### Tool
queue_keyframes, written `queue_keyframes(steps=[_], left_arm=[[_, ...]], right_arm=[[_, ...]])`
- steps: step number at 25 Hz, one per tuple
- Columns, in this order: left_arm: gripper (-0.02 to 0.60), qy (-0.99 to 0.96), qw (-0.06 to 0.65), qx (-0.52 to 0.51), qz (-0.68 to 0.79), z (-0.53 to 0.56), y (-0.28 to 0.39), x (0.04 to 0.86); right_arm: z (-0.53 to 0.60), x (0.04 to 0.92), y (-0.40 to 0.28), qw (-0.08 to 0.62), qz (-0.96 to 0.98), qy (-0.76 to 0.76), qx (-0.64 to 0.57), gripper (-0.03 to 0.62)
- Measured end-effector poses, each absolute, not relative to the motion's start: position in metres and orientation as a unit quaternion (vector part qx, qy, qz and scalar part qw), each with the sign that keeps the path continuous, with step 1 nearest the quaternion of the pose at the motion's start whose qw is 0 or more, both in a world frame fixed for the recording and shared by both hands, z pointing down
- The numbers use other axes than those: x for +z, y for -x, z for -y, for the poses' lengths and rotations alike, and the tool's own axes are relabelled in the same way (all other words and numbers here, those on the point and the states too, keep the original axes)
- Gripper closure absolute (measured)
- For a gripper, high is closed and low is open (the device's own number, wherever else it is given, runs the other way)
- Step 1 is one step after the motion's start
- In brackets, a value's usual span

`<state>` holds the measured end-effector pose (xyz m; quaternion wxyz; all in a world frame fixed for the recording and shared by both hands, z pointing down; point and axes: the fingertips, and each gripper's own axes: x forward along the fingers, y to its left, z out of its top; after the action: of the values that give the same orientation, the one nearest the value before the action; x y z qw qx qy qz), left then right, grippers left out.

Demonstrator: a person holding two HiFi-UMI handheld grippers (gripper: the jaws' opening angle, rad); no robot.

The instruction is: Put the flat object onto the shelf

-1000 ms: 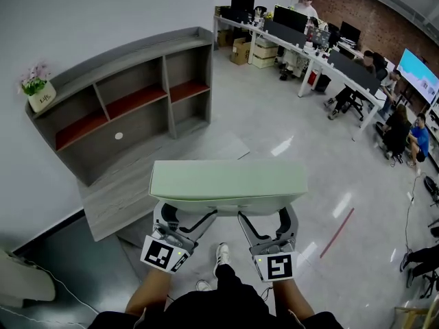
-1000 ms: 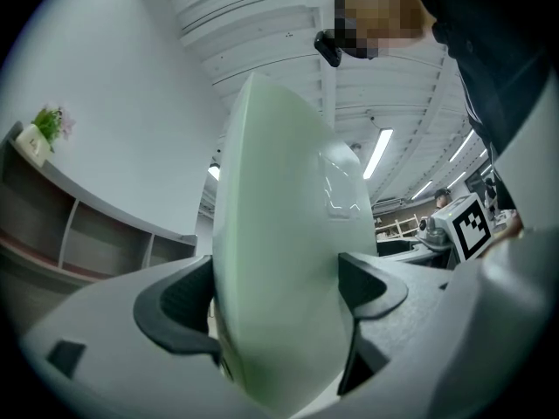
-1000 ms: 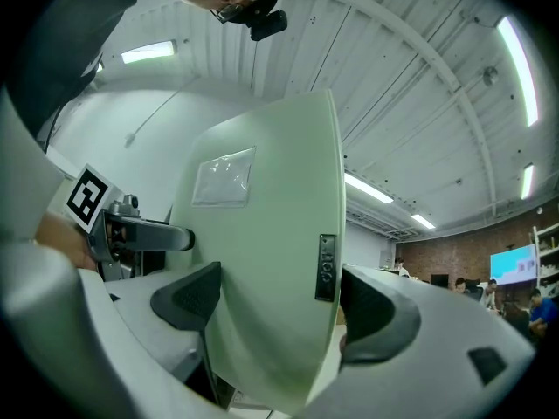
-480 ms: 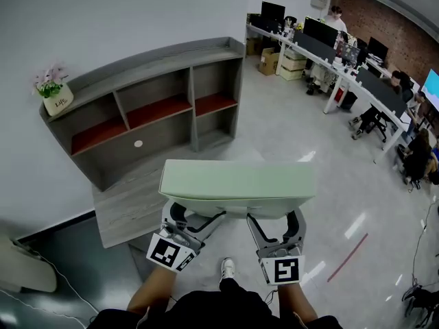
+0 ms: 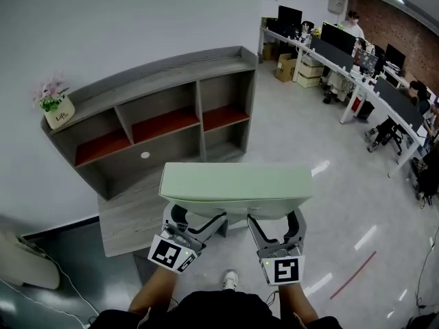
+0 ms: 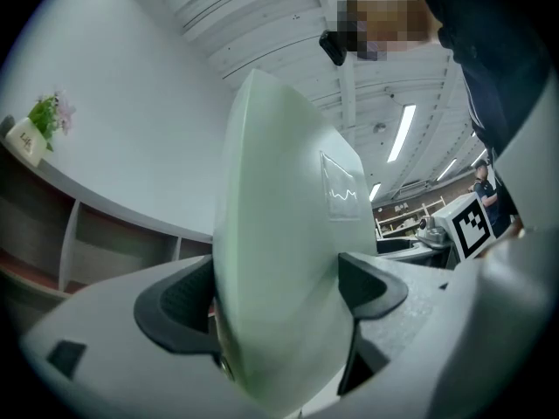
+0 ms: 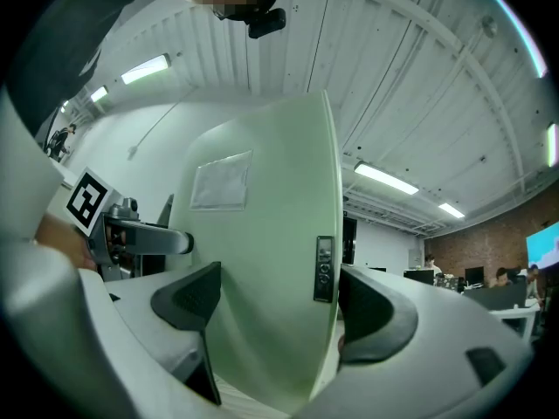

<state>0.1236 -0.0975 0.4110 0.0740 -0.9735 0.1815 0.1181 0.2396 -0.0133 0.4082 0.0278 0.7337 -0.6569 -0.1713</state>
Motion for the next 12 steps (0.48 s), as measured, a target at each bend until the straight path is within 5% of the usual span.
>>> queue_keyframes(steps=[12], left_arm=[[0.140,0.960,0.077,0.100,-0.249,0.154,-0.133,0.409]], right_arm=[[0.088,0.408,-0.260,0.014,0.708,-0.687,-0.163,0.151]])
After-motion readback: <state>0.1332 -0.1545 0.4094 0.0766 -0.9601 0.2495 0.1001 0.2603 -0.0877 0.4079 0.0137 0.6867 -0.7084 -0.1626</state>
